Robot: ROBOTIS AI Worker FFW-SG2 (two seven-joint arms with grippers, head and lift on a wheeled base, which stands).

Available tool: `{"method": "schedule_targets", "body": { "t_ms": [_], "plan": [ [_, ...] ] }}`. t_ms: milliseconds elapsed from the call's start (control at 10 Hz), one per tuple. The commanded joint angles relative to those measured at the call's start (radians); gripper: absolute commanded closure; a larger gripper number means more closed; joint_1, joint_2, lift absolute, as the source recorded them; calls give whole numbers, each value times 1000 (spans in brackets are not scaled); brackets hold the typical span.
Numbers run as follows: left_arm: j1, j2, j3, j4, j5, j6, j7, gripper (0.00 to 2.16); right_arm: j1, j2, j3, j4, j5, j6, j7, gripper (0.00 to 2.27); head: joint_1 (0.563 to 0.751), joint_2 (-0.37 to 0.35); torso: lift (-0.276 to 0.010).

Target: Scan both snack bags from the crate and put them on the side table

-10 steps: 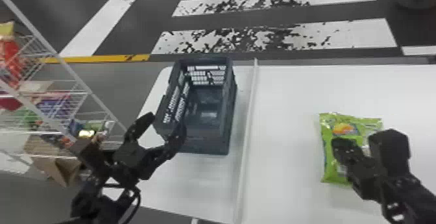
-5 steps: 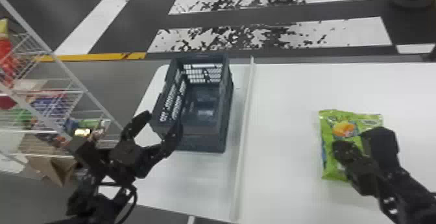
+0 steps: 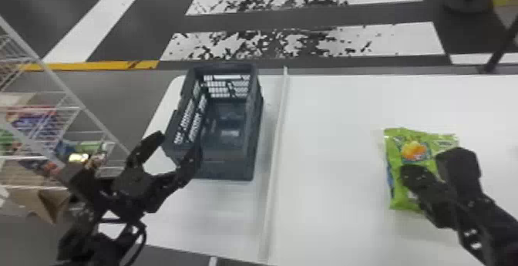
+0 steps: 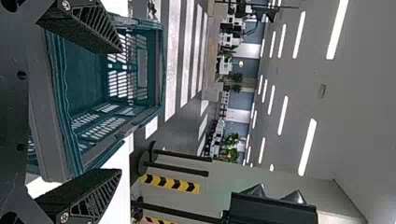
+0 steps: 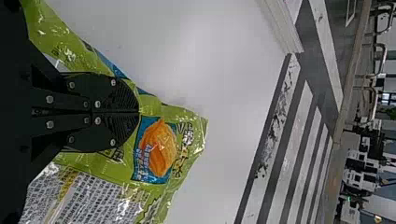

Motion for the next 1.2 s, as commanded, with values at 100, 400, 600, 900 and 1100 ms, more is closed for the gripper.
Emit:
{"method": "schedule_targets", "body": {
  "t_ms": [100,400,600,900,1100],
  "plan": [
    [0,-1,0,0,0,0,0,87,6,-38,-24,1,0,-3,7,2250,695,160,-87],
    [0,-1,-1,-1,0,0,0,87,18,-44,-39,-22,-5,-19,18,2250,695,131,-87],
    [2,1,2,-1,0,0,0,87,87,-42,-65,-168,-40,-22,18,2250,695,135,-87],
    [2,2,2,-1,2,0,0,87,165,-38,-193,-289,-86,-9,21,2250,695,132,-87],
    [2,2,2,-1,3,-3,0,87,193,-33,-302,-297,-130,-37,21,1808,695,87,-87]
  ]
}}
